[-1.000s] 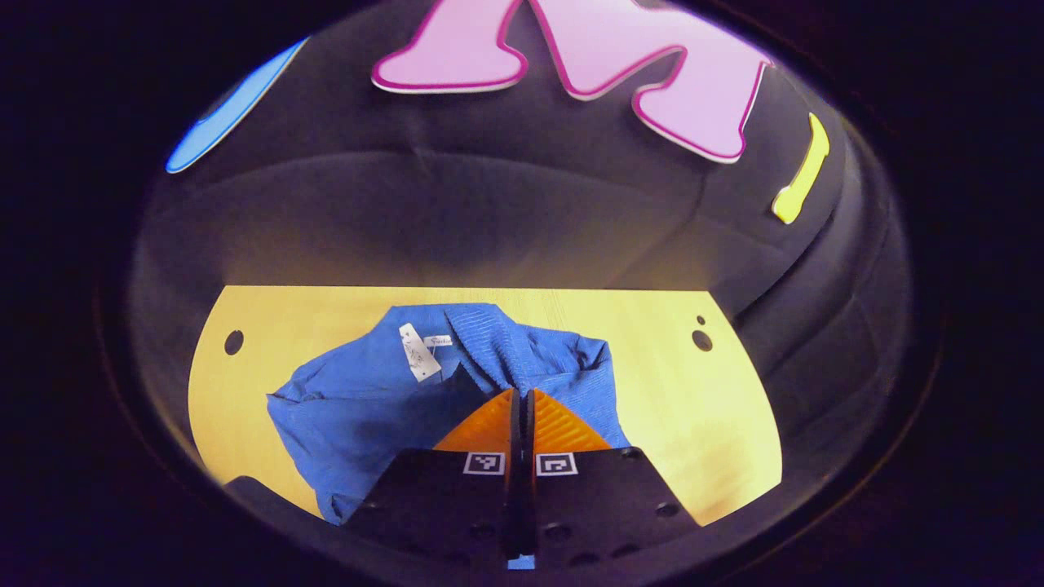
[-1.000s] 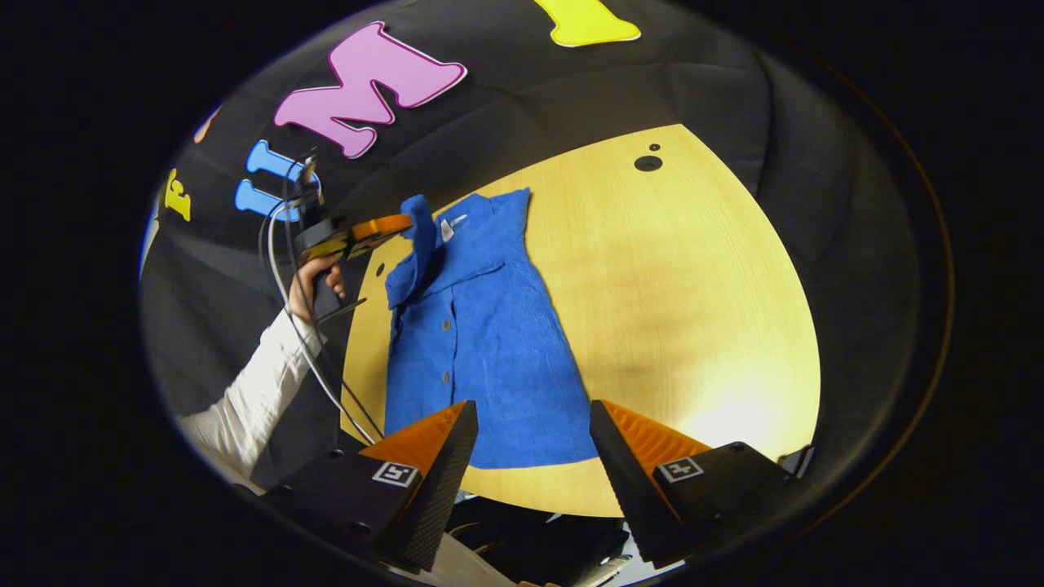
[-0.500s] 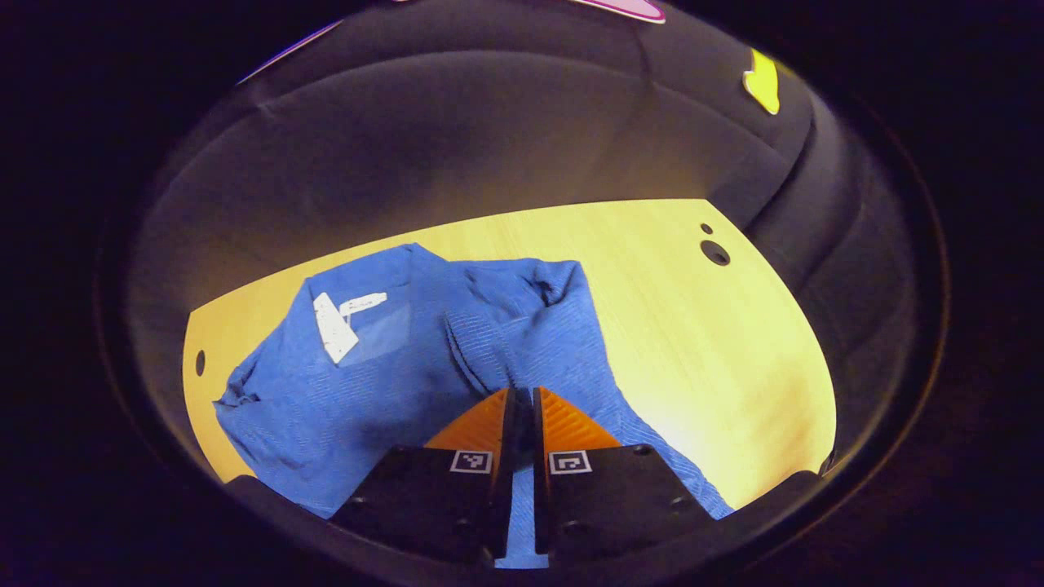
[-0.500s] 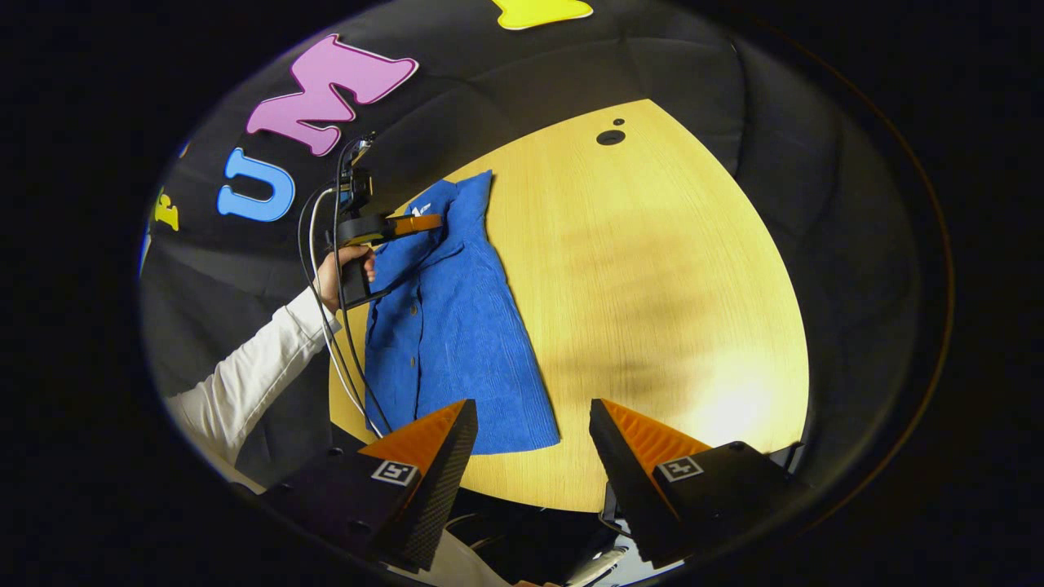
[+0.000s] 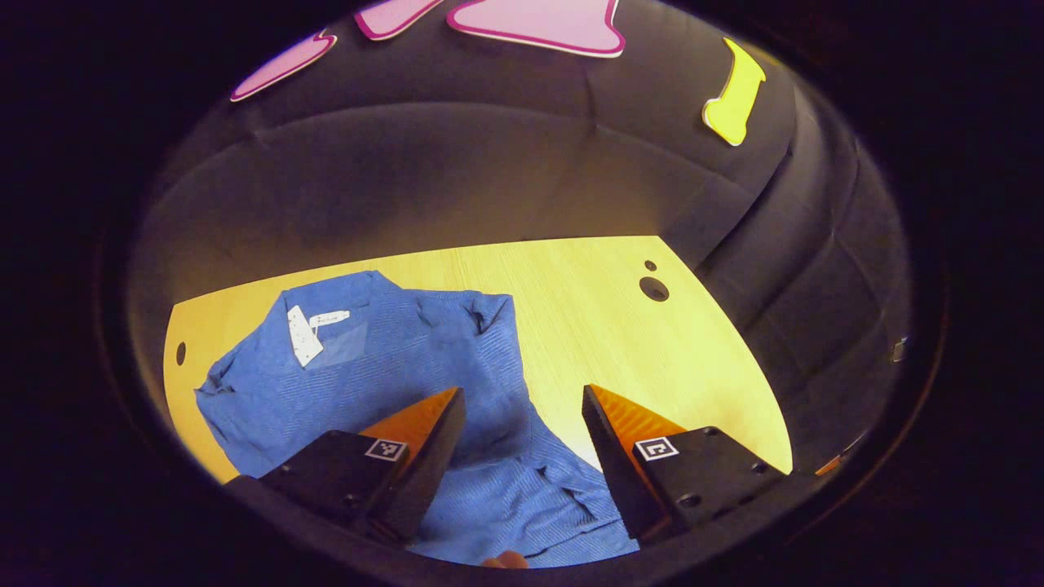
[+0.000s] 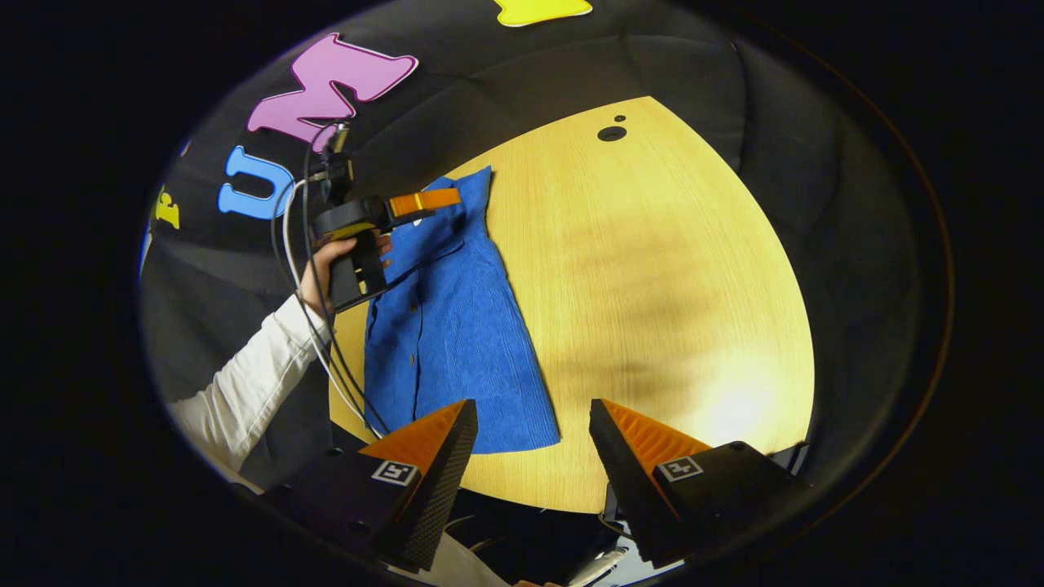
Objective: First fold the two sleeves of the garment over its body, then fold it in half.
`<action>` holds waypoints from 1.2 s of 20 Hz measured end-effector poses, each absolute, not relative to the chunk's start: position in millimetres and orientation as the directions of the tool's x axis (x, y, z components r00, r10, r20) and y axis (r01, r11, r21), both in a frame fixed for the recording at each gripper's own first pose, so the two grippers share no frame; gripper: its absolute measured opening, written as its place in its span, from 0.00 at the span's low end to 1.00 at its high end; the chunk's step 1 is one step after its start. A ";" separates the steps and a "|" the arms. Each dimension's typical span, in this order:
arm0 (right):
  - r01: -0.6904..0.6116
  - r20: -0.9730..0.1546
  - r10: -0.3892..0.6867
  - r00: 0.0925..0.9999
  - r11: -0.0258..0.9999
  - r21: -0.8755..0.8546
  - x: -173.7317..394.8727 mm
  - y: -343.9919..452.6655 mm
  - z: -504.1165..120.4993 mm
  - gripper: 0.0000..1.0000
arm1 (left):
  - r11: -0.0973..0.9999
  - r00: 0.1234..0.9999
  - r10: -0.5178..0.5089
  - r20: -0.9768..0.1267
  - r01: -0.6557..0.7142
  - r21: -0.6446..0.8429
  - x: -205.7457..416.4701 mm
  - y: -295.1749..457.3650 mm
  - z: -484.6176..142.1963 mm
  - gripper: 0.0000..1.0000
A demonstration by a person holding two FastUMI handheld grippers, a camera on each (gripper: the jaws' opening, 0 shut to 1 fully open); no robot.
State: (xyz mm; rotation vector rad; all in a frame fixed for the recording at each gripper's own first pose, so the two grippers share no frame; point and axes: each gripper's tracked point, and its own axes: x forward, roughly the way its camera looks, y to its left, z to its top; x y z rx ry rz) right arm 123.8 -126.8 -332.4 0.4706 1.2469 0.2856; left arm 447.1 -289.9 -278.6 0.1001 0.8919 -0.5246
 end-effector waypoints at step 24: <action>-0.113 -0.982 0.183 -0.039 0.976 0.187 73.0 -39.0 -430.3 0.99 | 0.989 -0.037 -0.048 -0.998 0.135 -0.053 122.0 75.1 -400.8 0.84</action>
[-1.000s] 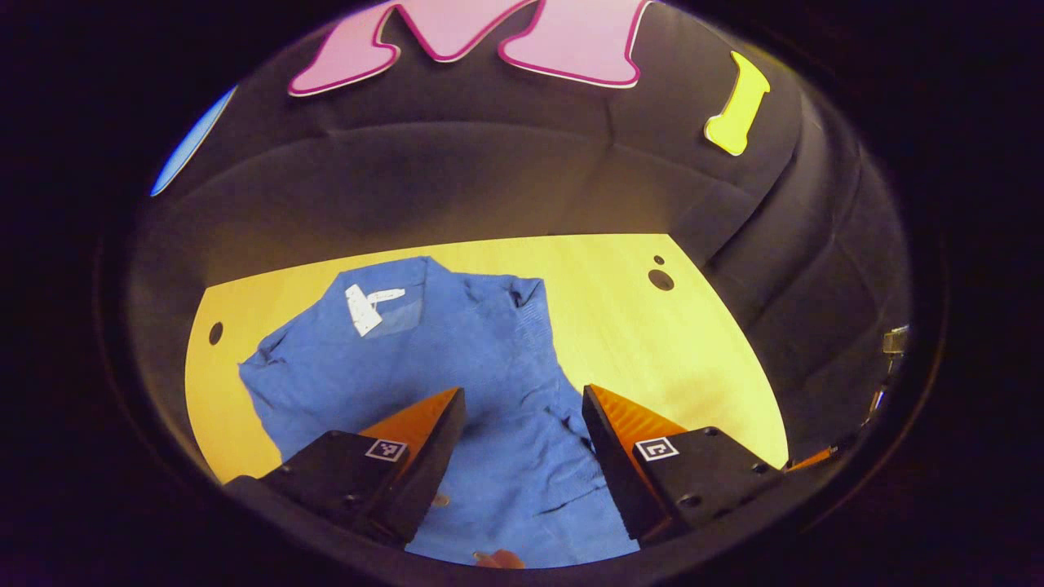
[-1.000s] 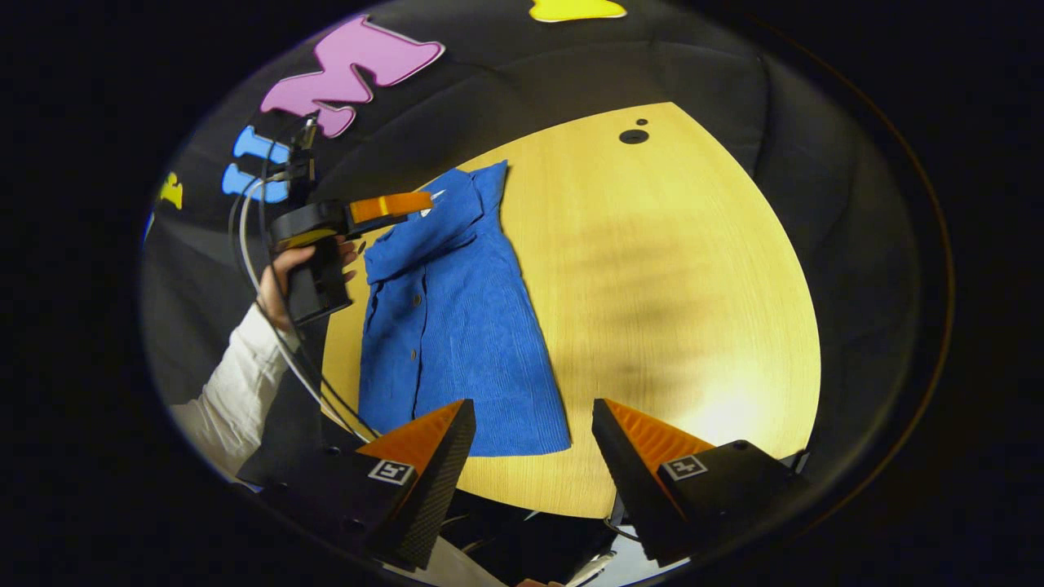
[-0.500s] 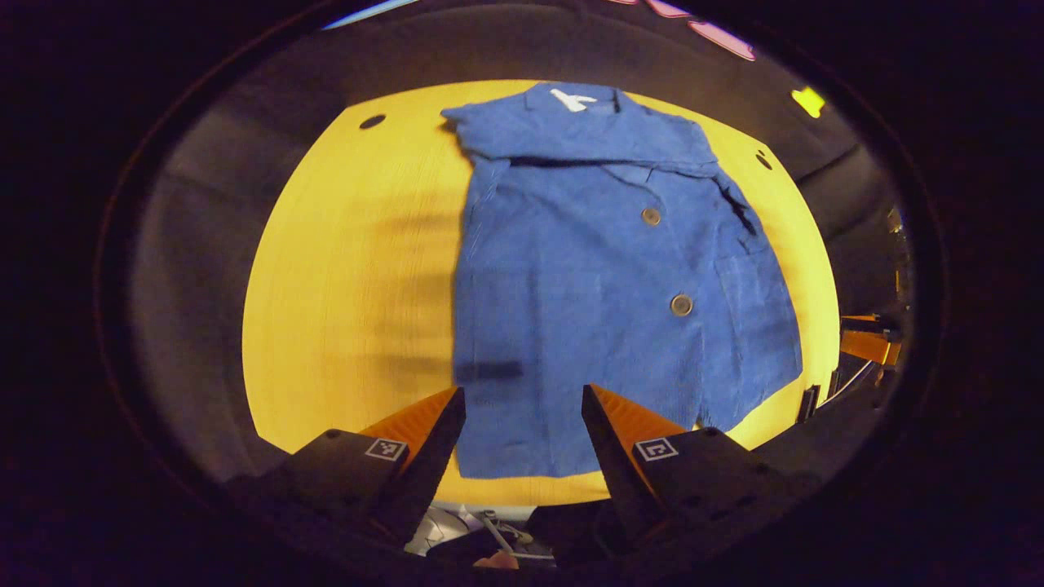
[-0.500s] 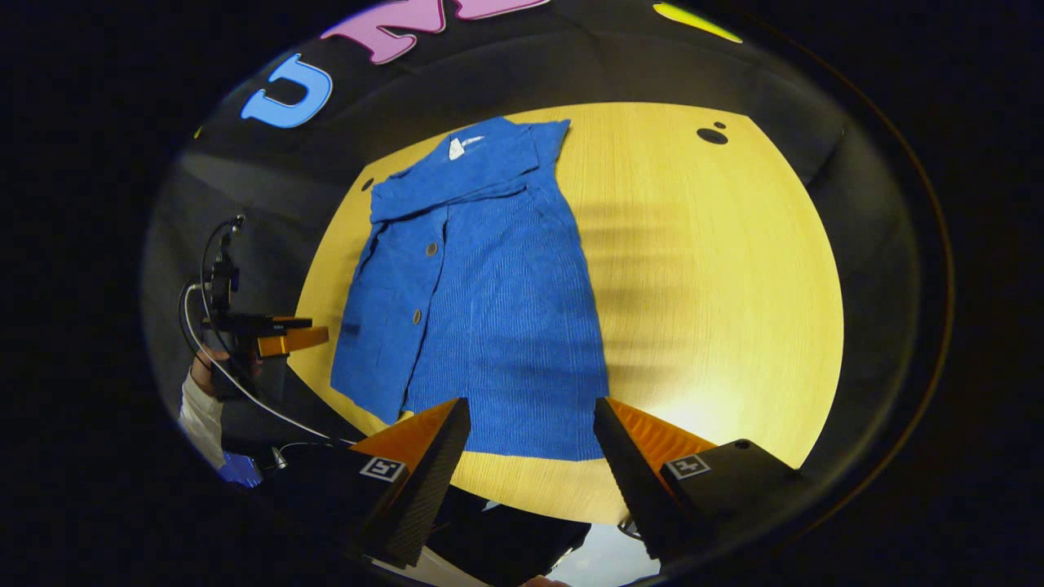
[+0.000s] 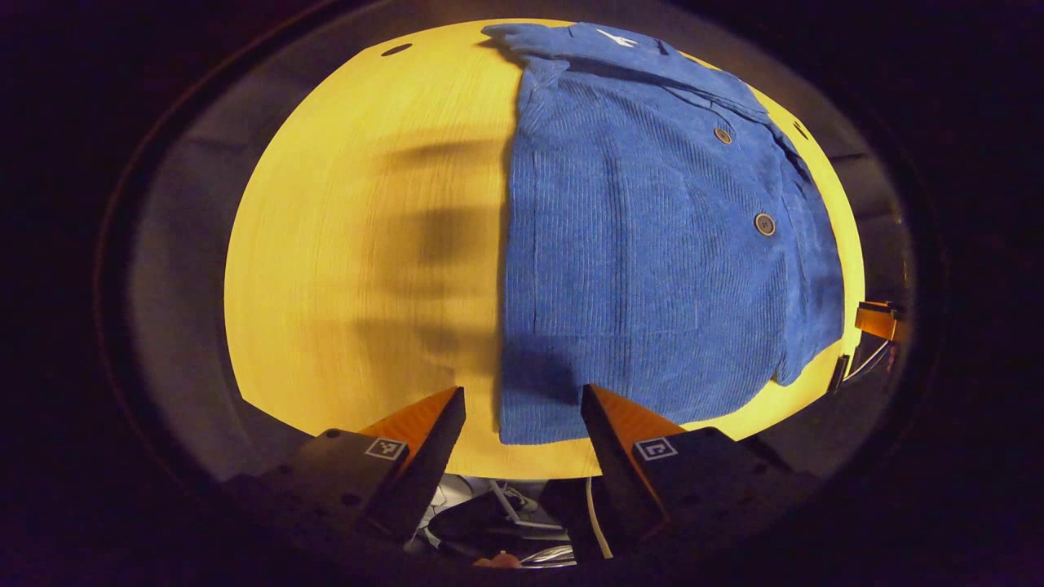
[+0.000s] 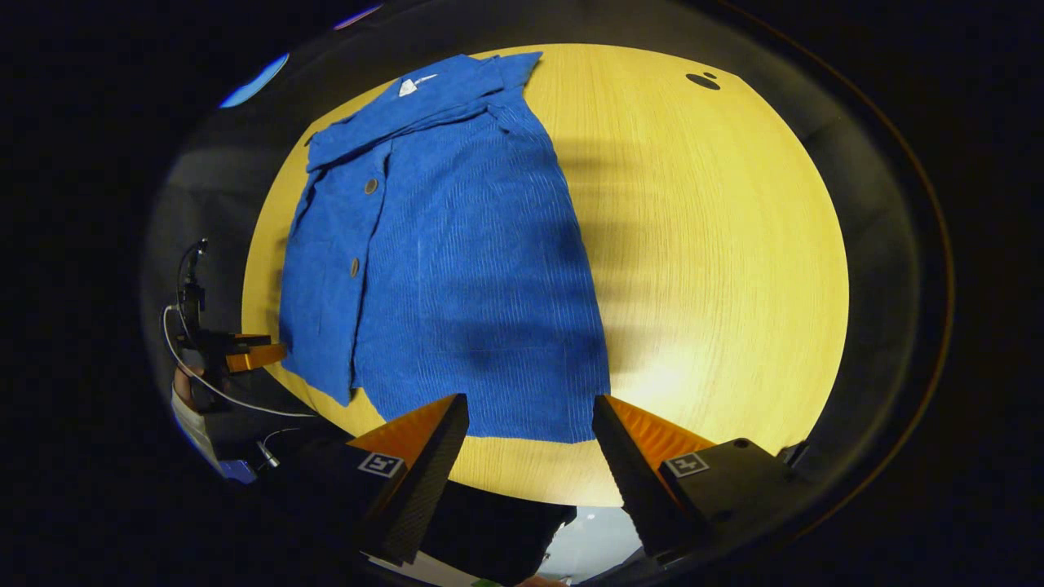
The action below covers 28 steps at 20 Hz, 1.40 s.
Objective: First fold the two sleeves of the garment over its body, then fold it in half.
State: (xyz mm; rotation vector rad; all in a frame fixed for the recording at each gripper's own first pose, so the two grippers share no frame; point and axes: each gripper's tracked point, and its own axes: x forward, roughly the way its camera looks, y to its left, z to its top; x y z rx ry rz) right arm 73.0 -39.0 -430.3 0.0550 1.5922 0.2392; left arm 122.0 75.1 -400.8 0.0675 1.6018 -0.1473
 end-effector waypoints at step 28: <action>-0.181 -0.991 0.024 -0.131 0.982 0.048 48.7 -54.2 -485.9 0.83 | 0.989 -0.069 -0.063 -0.996 0.131 -0.072 116.6 41.2 -415.8 0.65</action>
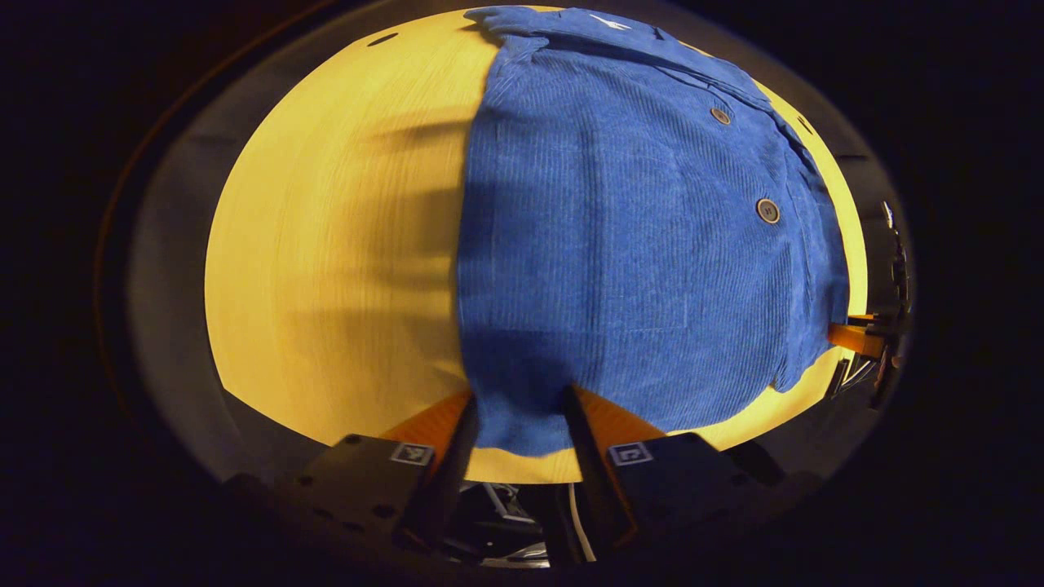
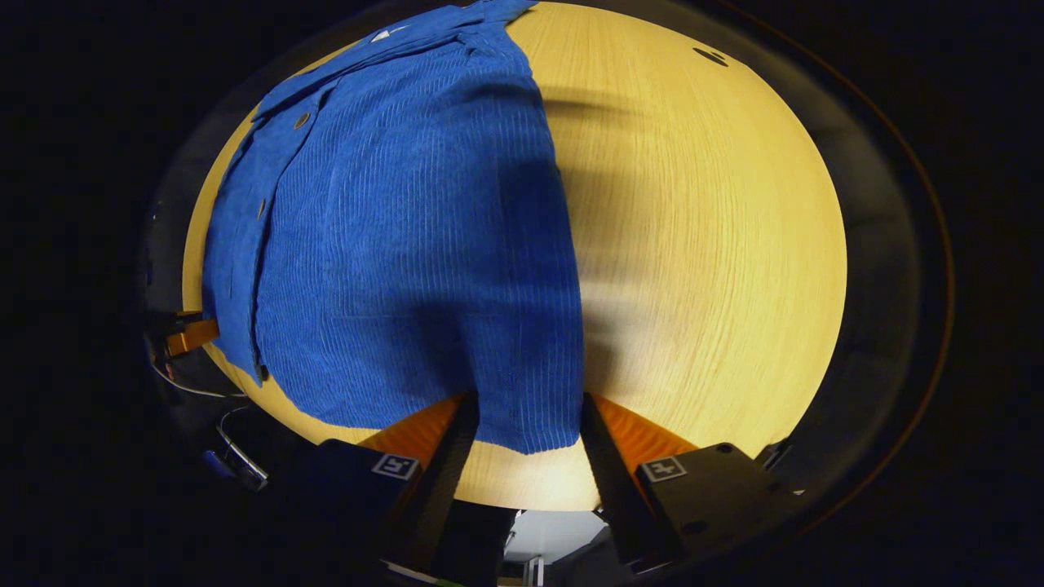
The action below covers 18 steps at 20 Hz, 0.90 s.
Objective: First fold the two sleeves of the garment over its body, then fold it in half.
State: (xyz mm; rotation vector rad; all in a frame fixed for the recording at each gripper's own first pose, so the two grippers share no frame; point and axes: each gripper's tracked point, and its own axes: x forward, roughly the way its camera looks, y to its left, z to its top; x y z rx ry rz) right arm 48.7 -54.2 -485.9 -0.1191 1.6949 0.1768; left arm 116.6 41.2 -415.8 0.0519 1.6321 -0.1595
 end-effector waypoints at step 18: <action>-0.084 -0.961 0.276 0.030 0.958 0.273 90.8 4.5 -390.4 0.05 | 0.921 0.144 -0.272 -0.952 0.326 -0.213 158.0 24.0 -322.8 0.00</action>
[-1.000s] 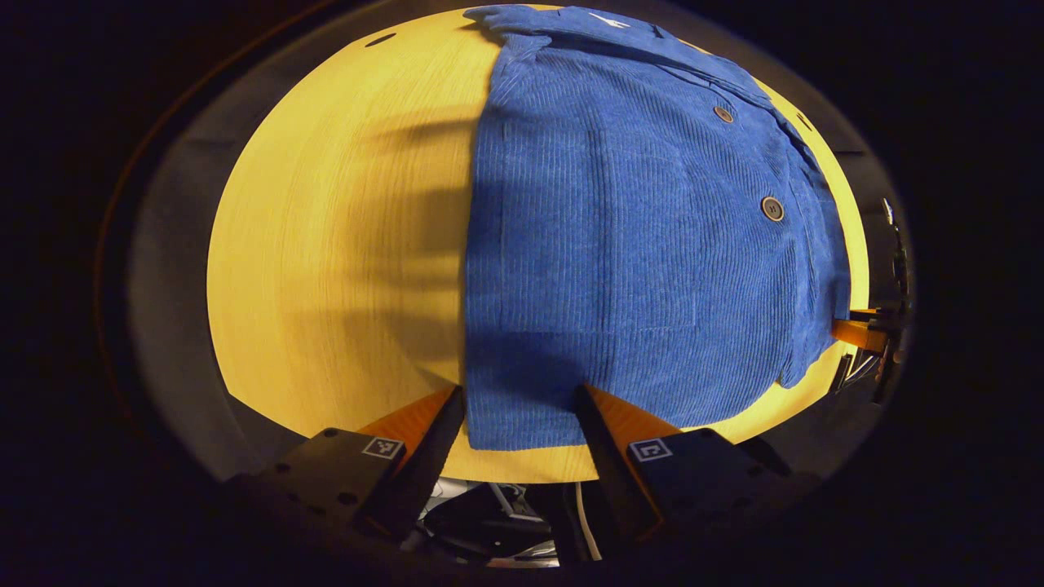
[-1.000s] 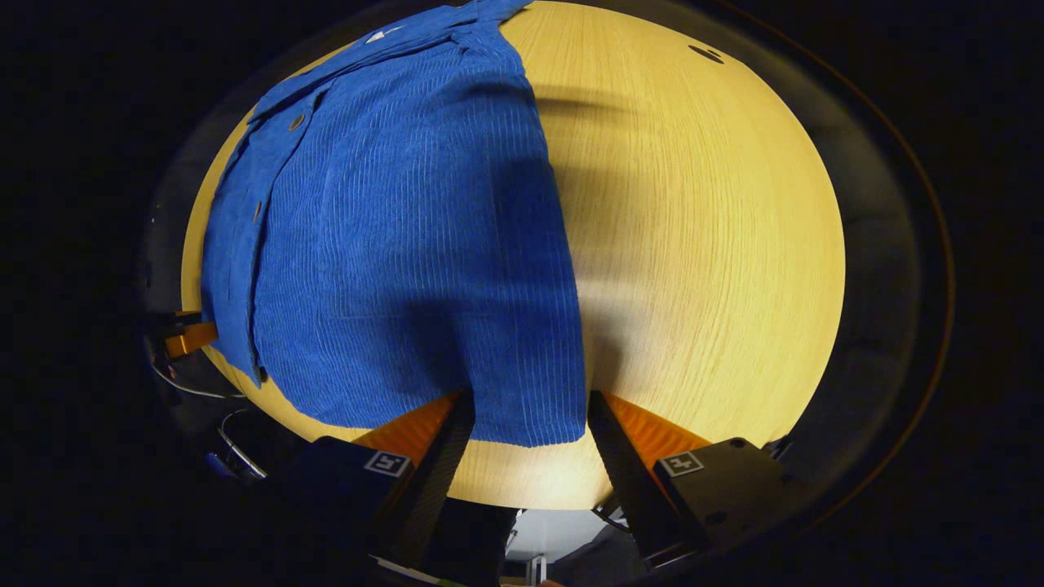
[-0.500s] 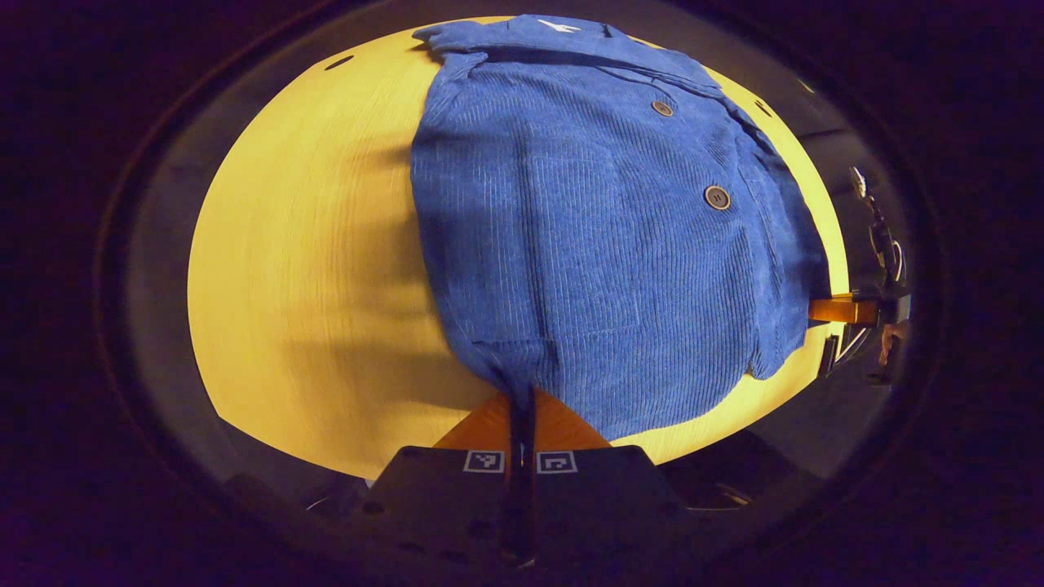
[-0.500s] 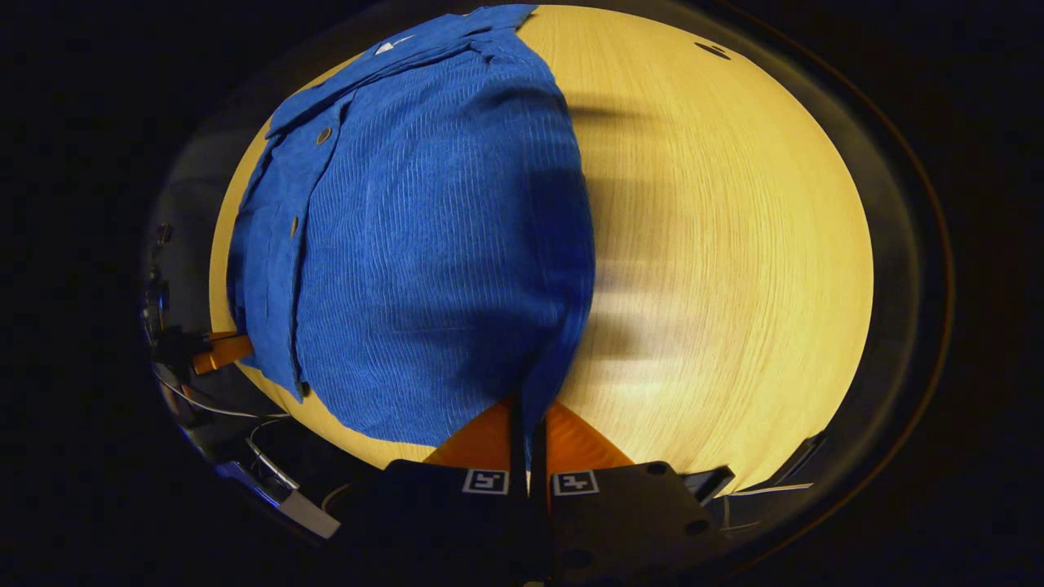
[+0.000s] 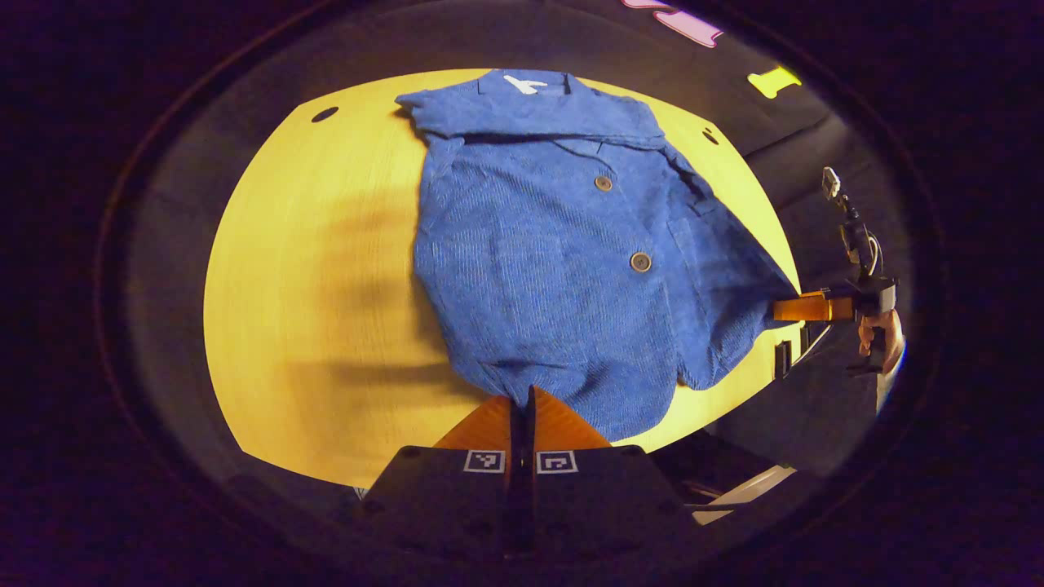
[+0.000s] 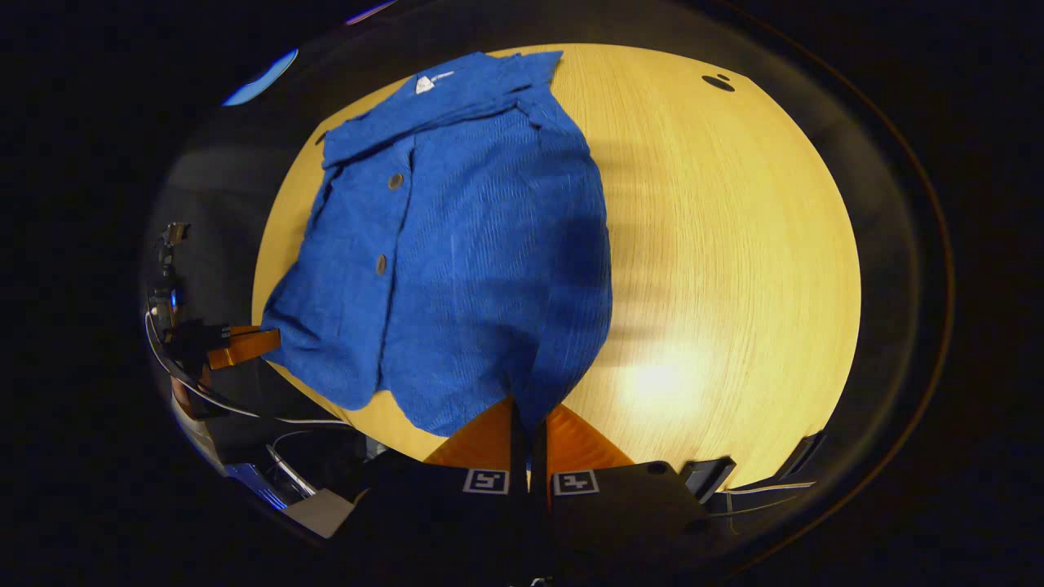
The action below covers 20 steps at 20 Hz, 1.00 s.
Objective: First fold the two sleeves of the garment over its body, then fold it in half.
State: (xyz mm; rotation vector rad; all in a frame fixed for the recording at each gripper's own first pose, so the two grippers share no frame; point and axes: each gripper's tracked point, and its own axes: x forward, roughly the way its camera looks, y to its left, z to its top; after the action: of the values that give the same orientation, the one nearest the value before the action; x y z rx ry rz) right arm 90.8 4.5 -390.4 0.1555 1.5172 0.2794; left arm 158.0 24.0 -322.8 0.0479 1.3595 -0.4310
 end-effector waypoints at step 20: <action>-0.150 -0.831 0.242 0.500 0.970 0.192 454.0 63.2 -281.0 0.04 | 0.973 0.521 -0.208 -0.828 0.194 -0.123 473.9 52.3 -196.4 0.00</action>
State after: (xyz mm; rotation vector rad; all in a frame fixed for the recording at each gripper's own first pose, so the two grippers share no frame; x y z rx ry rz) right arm 454.0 63.2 -281.0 0.0991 1.0202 0.2375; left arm 473.9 52.3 -196.4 -0.0161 0.9938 -0.2407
